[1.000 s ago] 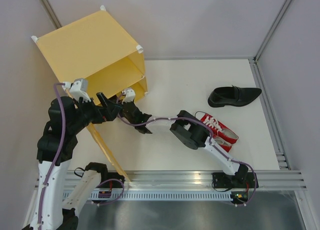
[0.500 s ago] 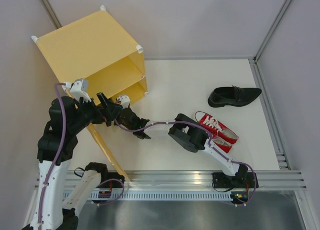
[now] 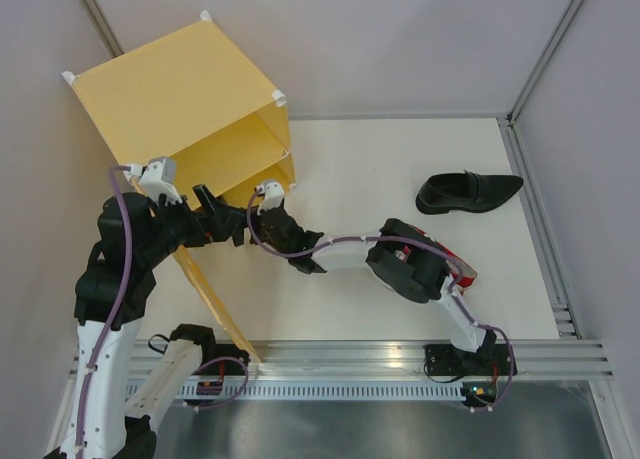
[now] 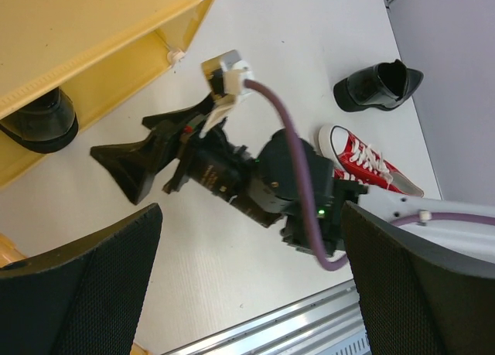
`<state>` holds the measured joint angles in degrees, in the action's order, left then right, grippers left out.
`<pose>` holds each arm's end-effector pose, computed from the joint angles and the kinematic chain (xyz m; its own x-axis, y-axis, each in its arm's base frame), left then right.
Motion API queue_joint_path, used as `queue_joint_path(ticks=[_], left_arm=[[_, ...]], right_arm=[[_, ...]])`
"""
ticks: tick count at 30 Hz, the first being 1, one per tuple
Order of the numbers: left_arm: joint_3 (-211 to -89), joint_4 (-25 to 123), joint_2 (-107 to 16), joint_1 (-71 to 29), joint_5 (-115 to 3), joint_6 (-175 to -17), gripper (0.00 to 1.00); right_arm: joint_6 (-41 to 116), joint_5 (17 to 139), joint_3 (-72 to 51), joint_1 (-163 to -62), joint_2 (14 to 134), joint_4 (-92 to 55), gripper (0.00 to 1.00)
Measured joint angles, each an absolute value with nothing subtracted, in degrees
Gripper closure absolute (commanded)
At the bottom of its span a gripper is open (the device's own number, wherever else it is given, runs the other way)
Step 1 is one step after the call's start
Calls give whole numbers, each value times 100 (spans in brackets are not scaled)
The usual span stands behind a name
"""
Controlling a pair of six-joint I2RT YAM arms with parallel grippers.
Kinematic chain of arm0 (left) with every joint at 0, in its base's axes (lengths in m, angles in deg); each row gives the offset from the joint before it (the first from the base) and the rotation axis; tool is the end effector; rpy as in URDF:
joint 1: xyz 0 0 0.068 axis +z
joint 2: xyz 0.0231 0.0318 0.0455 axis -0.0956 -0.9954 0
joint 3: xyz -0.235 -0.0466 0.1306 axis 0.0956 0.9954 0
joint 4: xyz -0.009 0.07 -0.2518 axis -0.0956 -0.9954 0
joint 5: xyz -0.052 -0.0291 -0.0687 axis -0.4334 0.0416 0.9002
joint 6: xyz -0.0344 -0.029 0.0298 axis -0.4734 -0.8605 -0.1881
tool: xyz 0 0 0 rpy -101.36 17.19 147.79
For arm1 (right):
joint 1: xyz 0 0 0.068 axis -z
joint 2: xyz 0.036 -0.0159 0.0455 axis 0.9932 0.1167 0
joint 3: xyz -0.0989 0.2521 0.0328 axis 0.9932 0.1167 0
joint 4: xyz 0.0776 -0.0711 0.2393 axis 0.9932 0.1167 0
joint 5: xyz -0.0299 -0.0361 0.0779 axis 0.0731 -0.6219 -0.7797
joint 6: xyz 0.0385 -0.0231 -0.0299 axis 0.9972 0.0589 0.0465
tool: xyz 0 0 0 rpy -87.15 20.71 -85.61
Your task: Place and organize the shoes in the shoe cabinet
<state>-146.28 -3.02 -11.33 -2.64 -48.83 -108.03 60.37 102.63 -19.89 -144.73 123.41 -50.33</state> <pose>0.1076 -0.0252 0.4124 -0.4982 -0.3260 -0.8034 0.1957 0.8604 -0.4705 0.2532 0.4432 0.1537 -0.4541 0.1603 -0.8764 -0.5533 0.7202 0.4185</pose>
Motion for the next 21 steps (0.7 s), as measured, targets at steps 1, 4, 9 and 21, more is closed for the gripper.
queue_joint_path(ticks=[1,4,9,21], left_arm=[[-14628,-302,-1133,-264,-4894,-10803,0],[-14628,-304,-1129,-264,-4933,-10803,0],[-14628,-313,-1116,-264,-4959,-10803,0],[-14683,-354,-1116,-264,-5080,-10803,0]], right_arm=[[6033,10307,-1807,-14451,12118,-5018,3],[6052,10529,-1322,-14383,11480,-4856,2],[6210,10888,-542,-14246,10433,-4325,2],[6428,11397,278,-12357,8336,-1906,2]])
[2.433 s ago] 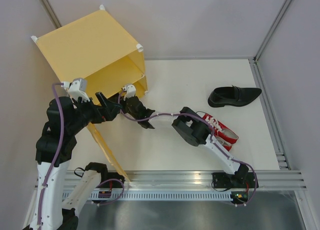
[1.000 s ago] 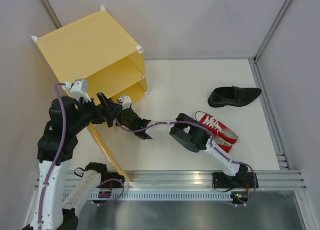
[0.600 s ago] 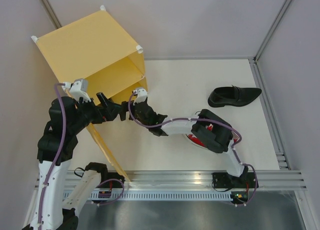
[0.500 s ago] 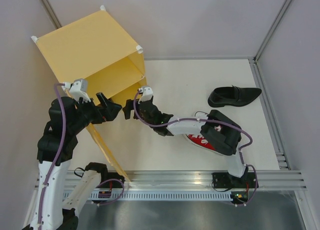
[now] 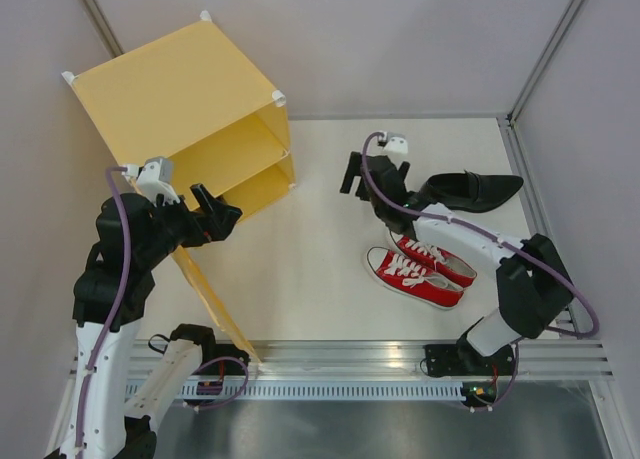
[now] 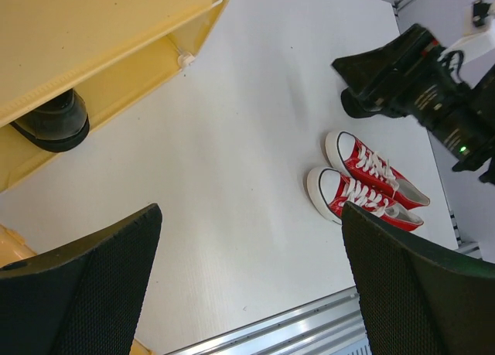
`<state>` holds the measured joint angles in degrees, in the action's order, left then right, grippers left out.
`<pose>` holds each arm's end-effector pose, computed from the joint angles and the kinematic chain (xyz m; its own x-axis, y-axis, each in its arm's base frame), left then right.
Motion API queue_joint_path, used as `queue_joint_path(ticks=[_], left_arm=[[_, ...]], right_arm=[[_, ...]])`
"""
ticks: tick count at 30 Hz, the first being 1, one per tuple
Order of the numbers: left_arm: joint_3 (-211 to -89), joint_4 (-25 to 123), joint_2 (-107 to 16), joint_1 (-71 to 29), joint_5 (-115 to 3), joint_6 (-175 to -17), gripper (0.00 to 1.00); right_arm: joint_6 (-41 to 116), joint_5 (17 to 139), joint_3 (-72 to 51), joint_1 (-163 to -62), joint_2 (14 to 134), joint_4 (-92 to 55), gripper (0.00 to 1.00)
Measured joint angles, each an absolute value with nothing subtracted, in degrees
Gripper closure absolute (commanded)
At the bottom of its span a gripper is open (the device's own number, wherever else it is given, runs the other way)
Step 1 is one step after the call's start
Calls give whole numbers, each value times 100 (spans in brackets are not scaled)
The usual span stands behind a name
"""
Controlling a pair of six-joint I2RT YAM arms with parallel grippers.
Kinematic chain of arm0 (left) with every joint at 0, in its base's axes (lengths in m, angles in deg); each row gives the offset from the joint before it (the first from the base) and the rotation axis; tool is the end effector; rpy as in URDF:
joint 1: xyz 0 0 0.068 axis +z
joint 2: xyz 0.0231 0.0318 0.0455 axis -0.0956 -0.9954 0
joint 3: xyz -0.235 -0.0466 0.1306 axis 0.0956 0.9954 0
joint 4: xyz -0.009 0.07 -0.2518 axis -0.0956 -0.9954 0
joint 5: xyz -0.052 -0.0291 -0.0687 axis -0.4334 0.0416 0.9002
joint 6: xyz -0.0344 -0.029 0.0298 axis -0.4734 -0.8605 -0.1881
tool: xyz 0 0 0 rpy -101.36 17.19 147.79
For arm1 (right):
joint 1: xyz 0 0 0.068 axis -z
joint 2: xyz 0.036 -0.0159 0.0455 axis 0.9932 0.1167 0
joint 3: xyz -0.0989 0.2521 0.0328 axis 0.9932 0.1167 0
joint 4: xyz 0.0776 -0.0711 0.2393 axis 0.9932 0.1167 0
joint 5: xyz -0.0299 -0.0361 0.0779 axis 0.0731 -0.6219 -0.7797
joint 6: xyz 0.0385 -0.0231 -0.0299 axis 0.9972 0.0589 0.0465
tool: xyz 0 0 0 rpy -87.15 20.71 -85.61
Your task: Place and organize the shoes in the shoe cabinet
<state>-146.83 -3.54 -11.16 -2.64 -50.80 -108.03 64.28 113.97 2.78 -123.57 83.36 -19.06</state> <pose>0.1056 -0.0237 0.4144 -0.4835 -0.3316 -0.8101 0.1706 0.8720 -0.4588 0.2850 0.2193 0.2641 -0.4408 0.2674 -0.8569 -0.0087 0.9533 0.3019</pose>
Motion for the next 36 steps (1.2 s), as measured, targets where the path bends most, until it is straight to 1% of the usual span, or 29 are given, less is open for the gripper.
queue_joint_path(ticks=[3,6,10,14,15,17,20,21,23,24,26,32,33,35,36], left_arm=[[-14683,-354,-1109,-264,-5080,-10803,0],[-14683,-354,-1072,-264,-5077,-10805,0],[-14674,-330,-989,-264,-5045,-10816,0],[-14663,-260,-886,-264,-4979,-10857,0],[-14661,-260,-875,-264,-4948,-10859,0],[-14646,-236,-869,-264,-4918,-10862,0],[-14622,-204,-849,-264,-4909,-10877,0],[-14615,-188,-843,-264,-4909,-10883,0],[-14606,-171,-838,-264,-4907,-10899,0],[-14600,-162,-834,-264,-4905,-10901,0],[-14591,-145,-821,-264,-4903,-10903,0],[-14569,-121,-784,-264,-4900,-10914,0],[-14563,-118,-770,-264,-4900,-10918,0],[-14549,-103,-749,-264,-4894,-10936,0],[-14547,-99,-744,-264,-4885,-10947,0]], right_arm=[[6332,11511,199,-11653,7989,-1370,2],[6247,11465,11,-11020,7932,-981,2],[6116,11222,-98,-10206,7963,-599,5],[6004,10822,-354,-9577,8256,-262,9],[5972,10744,-419,-9487,8341,-203,13],[5915,10547,-561,-9313,8542,-107,17],[5873,10191,-749,-9111,8839,13,26],[5864,10081,-795,-9070,8938,24,31],[5838,9924,-824,-9013,9097,26,36],[5836,9889,-826,-8996,9163,31,41],[5832,9775,-841,-8987,9331,35,43],[5792,9542,-996,-8993,9888,136,59],[5768,9546,-1023,-8993,9950,151,67],[5762,9461,-1079,-8983,9987,173,73],[5733,9428,-1090,-8983,9987,190,82]])
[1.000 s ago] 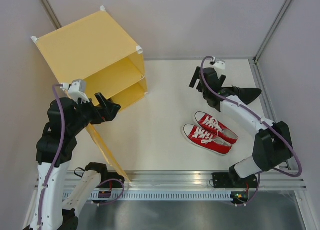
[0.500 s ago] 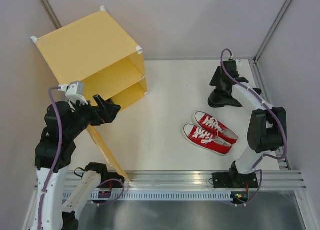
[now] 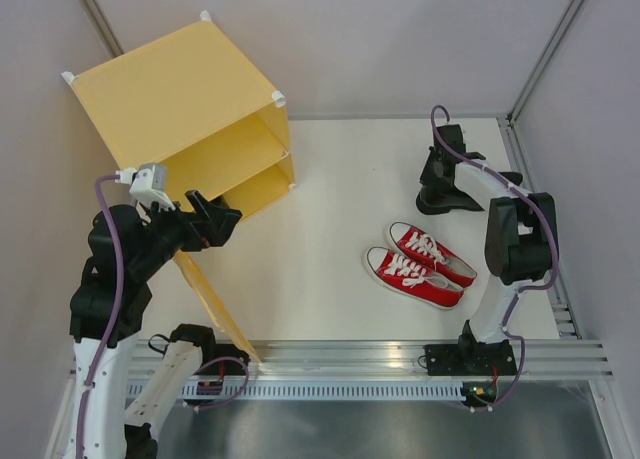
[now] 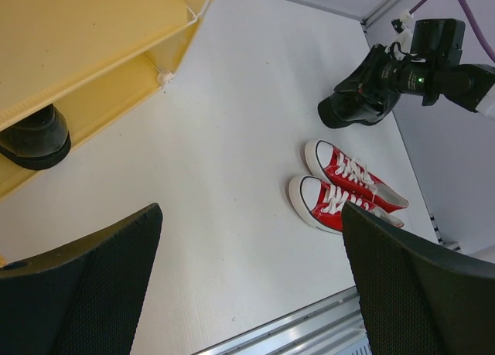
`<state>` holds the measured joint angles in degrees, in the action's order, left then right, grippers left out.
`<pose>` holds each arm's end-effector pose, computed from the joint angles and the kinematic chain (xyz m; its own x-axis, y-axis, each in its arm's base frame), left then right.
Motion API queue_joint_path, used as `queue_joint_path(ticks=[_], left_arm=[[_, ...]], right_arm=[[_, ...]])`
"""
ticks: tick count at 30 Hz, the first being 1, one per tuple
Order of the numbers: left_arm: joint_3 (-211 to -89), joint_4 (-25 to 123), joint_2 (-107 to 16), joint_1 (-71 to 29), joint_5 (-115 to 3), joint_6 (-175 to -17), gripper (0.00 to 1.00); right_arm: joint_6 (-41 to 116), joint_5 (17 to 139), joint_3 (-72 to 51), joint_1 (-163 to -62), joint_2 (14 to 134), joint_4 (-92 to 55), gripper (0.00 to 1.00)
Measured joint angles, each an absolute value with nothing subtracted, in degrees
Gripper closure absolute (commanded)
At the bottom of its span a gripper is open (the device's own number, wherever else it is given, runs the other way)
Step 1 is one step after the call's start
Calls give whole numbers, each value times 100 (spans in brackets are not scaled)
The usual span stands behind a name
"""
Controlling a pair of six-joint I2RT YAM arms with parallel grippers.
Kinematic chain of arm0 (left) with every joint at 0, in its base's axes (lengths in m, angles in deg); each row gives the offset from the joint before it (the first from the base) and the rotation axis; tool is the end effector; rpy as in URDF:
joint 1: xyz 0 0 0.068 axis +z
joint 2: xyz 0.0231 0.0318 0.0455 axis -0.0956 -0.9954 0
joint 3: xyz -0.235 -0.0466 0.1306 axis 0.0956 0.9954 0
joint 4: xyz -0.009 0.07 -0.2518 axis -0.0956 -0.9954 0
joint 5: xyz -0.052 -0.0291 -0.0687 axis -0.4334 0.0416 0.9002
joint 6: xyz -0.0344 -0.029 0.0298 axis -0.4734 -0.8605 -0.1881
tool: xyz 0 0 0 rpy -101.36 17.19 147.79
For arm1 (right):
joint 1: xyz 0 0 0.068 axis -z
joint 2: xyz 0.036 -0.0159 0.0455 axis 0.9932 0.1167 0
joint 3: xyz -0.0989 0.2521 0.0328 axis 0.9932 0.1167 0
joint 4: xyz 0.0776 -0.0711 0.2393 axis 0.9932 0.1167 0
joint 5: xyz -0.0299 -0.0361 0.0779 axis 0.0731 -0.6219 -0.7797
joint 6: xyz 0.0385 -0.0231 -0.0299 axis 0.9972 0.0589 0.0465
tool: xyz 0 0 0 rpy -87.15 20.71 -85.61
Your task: Place and organize the shoes in the shoe cabinet
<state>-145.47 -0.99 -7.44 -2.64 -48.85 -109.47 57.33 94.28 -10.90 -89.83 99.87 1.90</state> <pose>0.0906 -0.0227 0.4175 -0.4313 -0.3578 -0.8282 0.2259 0.8460 -0.4830 0.4030 0.0407 0.2043 -0.7099 0.3668 -0.6012 0.3334 0.9270 0.1719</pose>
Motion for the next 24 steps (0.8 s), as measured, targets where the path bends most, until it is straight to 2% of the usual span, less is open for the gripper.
queue_joint_path(ticks=[3,4,13,24], left_arm=[[-14543,-90,-744,-264,-4881,-10967,0],[-14543,-90,-744,-264,-4881,-10969,0],[-14543,-88,-746,-264,-4883,-10975,0],[-14543,-79,-757,-264,-4878,-10973,0]], right_arm=[[5646,9273,-1095,-9004,9974,212,97],[5578,9238,-1099,-9035,9956,230,99],[4842,9021,-1221,-9817,9442,785,99],[4271,7819,-671,-11369,7670,997,99]])
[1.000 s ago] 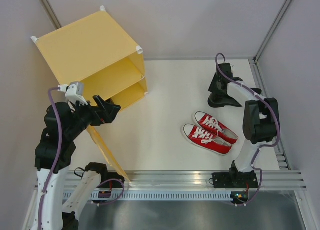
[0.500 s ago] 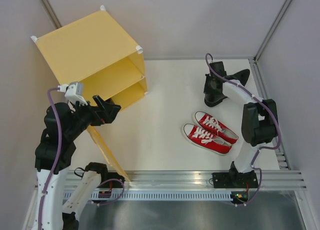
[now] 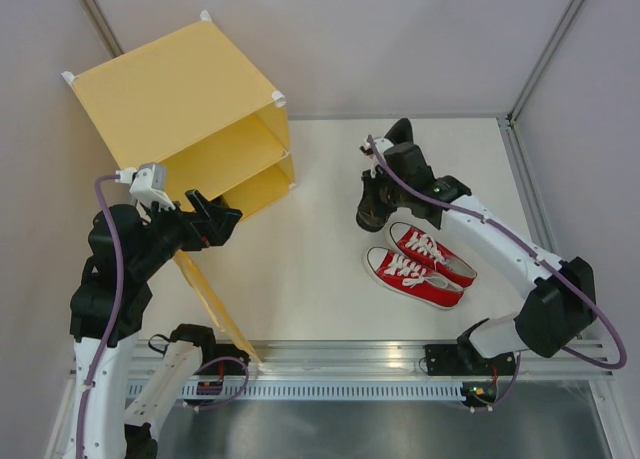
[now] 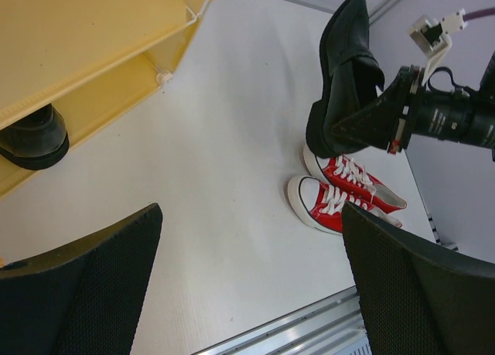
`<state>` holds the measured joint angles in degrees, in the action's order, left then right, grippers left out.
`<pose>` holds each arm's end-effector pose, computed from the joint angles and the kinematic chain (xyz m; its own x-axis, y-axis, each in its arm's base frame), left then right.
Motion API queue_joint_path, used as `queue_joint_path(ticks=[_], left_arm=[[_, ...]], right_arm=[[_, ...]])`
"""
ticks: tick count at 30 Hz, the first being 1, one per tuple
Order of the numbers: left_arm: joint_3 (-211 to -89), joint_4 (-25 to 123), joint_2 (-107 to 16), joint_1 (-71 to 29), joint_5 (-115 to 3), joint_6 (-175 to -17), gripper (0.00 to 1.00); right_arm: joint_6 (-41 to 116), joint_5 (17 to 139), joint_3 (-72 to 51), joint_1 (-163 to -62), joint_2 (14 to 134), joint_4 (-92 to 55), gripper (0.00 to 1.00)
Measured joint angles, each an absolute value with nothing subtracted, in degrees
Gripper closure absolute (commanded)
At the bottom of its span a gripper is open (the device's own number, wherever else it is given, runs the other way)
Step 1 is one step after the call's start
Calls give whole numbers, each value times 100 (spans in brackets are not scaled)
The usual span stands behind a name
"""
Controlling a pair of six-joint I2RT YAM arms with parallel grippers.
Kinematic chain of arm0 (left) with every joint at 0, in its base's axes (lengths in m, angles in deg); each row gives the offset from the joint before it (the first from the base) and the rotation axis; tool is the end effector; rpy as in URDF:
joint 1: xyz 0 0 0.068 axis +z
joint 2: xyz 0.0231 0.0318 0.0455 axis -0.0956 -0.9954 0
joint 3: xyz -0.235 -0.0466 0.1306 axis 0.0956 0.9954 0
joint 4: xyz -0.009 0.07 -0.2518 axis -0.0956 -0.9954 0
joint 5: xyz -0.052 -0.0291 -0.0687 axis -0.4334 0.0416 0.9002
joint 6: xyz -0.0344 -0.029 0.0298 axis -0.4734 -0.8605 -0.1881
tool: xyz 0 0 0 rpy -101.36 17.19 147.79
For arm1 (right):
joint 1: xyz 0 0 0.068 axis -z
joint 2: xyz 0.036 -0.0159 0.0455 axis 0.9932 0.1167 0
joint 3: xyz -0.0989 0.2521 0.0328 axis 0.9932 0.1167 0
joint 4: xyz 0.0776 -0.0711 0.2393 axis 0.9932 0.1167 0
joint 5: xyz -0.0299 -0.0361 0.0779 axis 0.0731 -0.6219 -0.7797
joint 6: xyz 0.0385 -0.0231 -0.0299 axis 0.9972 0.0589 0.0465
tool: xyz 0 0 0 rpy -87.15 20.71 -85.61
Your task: Place and organize the shoes in the shoe cabinet
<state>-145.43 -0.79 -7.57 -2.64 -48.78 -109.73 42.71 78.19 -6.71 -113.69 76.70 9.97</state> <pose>0.0914 -0.0229 0.4175 -0.4324 -0.3614 -0.8261 0.2251 0.8439 -0.4871 0.2789 0.1689 0.3109 -0.6788 -0.1565 -0.7175 -0.4543 0.8571 0.2428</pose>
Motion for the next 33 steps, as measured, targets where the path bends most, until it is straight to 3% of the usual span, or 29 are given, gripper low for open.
queue_joint_path(ticks=[10,18,22,33], left_arm=[[-14543,-75,-760,-264,-4876,-10975,0],[-14543,-77,-755,-264,-4876,-10973,0],[-14543,-77,-755,-264,-4874,-10973,0],[-14543,-81,-729,-264,-4778,-10975,0]], right_arm=[[3513,6833,-96,-13166,7259,2031,99],[2466,6368,-273,-14029,8006,2291,99],[1943,6270,-675,-14034,8691,2304,99],[754,6348,-3178,-14023,10894,2433,99]])
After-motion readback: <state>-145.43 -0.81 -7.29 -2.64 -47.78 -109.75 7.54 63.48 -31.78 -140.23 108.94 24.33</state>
